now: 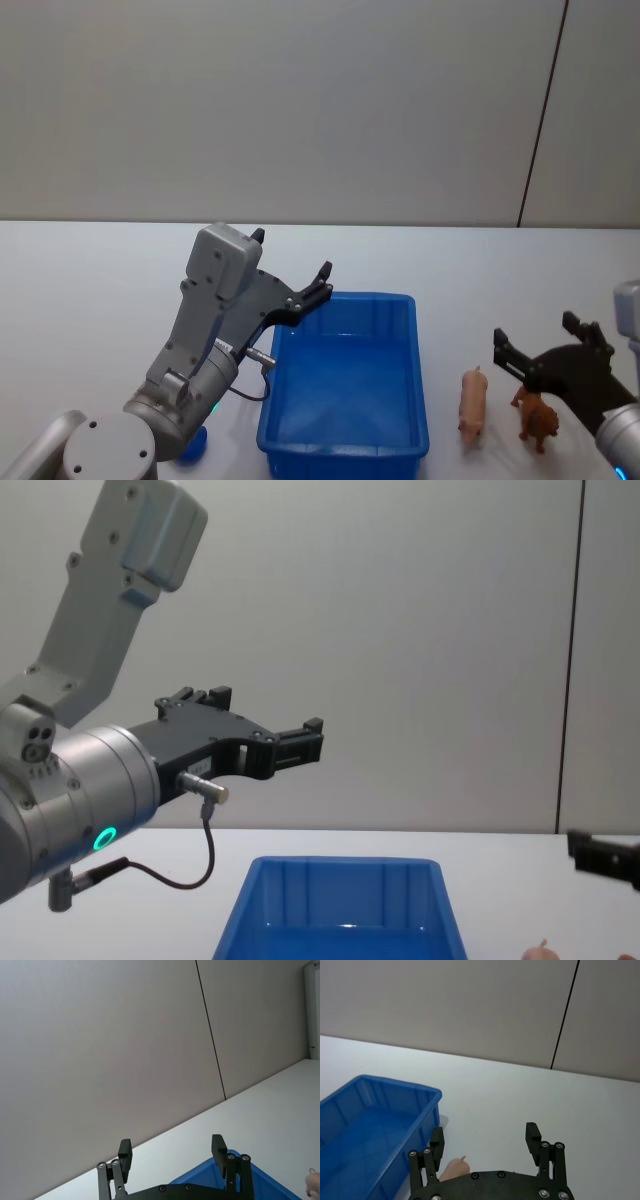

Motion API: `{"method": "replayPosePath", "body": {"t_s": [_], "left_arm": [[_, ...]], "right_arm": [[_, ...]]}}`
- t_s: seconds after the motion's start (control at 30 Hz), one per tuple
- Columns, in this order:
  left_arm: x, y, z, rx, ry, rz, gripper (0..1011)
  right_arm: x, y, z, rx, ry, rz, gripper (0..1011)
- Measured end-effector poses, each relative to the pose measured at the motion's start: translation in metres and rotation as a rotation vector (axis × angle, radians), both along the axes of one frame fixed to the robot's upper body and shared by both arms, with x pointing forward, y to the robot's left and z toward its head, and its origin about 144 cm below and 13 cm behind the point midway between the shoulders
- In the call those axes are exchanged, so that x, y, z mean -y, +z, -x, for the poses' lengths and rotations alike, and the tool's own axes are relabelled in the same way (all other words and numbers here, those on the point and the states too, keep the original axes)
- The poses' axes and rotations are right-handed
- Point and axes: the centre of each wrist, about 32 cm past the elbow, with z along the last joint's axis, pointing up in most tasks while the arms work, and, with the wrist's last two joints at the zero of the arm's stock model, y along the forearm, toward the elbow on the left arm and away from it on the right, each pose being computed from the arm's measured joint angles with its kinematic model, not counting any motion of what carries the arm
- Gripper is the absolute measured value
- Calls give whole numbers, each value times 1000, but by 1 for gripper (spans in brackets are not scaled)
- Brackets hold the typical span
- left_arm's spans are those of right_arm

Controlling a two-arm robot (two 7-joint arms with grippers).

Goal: Pick up the two dolls from the table and place them into the box.

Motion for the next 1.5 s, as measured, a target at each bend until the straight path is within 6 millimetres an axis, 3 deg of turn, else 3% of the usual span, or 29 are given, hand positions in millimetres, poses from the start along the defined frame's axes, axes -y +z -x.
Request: {"method": "replayPosePath", "body": {"t_s": [1.17, 1.5], "left_arm": [[0, 0, 0, 0, 0, 0, 1001], [0, 0, 0, 0, 0, 0, 1001]], "right_arm": [[1, -32, 17, -221, -33, 103, 1001], [4, -41, 13, -249, -40, 99, 780]]}}
